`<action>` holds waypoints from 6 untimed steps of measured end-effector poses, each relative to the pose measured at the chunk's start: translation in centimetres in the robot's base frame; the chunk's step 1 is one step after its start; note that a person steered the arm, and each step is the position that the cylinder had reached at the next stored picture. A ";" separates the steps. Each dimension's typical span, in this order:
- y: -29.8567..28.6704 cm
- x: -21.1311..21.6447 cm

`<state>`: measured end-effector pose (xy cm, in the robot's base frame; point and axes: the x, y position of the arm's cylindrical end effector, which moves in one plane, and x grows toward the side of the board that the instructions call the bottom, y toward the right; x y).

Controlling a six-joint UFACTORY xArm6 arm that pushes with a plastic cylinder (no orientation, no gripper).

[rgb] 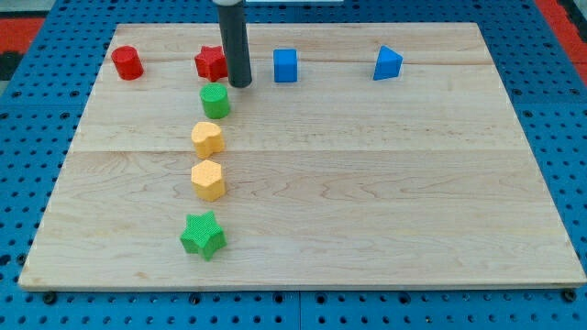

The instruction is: Nudge the red star down a bit

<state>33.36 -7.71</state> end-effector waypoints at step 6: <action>-6.7 -4.8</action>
